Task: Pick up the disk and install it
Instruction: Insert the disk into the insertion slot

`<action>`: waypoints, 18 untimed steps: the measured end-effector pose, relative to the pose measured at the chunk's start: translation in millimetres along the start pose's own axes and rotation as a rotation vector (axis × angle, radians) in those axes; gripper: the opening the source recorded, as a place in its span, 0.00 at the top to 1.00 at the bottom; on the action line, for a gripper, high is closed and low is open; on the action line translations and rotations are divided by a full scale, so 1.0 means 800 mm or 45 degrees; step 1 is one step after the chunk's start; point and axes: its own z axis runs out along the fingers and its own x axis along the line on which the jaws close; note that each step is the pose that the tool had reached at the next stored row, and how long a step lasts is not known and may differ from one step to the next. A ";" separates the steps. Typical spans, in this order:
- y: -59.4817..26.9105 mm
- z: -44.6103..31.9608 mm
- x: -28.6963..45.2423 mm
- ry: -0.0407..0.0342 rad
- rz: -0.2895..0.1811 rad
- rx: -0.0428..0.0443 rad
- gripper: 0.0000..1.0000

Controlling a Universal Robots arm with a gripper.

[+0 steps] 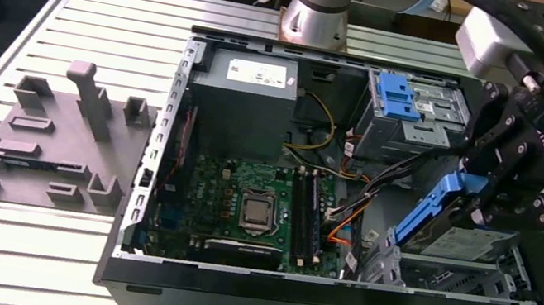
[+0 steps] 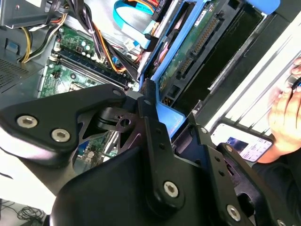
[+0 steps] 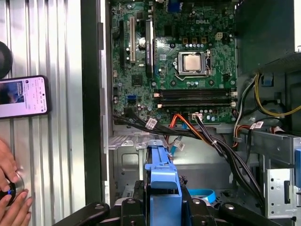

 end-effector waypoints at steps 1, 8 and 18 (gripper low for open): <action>0.000 0.0020 0.0000 0.0000 0.000 0.000 0.64; 0.000 0.0143 0.0002 -0.0002 0.000 0.000 0.64; 0.000 0.0321 0.0004 -0.0001 0.000 0.000 0.64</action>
